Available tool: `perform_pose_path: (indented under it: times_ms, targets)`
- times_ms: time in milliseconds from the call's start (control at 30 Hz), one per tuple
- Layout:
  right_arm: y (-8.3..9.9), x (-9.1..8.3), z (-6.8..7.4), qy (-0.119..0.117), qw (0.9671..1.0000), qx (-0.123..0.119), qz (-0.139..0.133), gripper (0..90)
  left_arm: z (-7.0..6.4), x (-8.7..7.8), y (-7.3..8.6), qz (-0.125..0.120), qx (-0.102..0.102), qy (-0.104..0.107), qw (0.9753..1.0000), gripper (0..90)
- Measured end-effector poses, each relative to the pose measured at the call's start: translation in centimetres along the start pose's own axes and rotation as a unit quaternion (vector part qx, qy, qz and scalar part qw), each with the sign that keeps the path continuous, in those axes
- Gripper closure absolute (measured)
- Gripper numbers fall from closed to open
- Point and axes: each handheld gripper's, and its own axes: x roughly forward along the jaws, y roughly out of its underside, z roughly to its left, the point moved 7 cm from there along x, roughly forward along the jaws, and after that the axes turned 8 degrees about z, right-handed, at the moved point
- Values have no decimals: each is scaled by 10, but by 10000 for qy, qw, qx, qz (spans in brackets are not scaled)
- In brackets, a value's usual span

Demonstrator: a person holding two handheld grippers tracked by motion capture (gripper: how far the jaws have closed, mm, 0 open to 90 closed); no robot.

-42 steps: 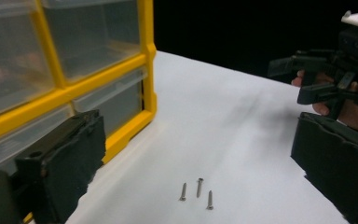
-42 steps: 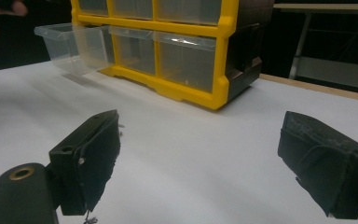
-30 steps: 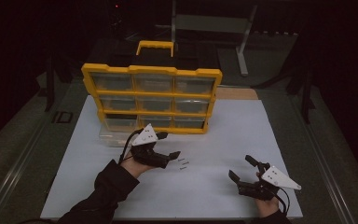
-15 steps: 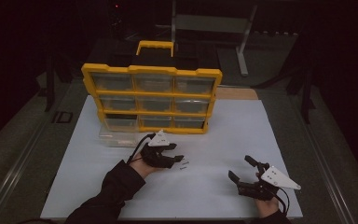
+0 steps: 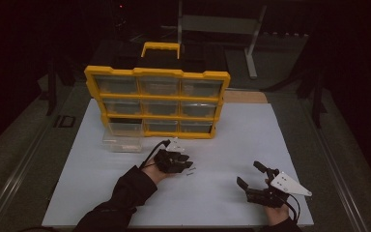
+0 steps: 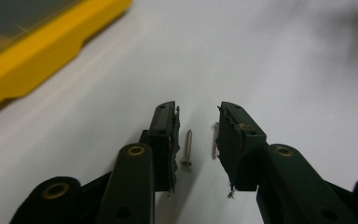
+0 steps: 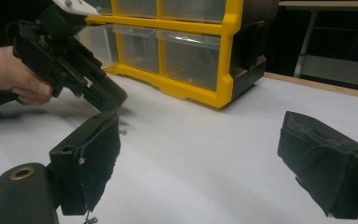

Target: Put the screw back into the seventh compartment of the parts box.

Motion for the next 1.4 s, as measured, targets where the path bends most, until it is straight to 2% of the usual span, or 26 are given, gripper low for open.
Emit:
perform_pose_path:
  times_ms: [100, 300, 567, 833, 967, 1100, 1400]
  targets:
    - [0, 0, 0, 7, 10000, -12, 5, 130, 1, 7, 1, 185, 11, -76, 9998, 710]
    - [0, -1, 0, 1, 10000, -15, 2, 131, 3, 13, 3, 365, 26, -154, 9992, 745]
    - [0, 0, 0, -6, 10000, -14, 21, 130, 3, 13, 5, 485, -6, -128, 9987, 854]
    - [1, 0, 0, 11, 10000, 8, 24, 131, 2, 10, 5, 528, 48, -146, 9985, 865]
    - [1, 0, 0, 8, 10000, 12, 23, 131, 3, 2, 4, 425, -29, -117, 9990, 866]
    - [1, 0, 0, 5, 10000, 21, 21, 131, 4, -11, 0, 264, -197, -46, 9994, 865]
    - [0, 0, 0, 7, 10000, 26, 23, 131, 1, -43, -11, -49, -125, -180, 9997, 865]
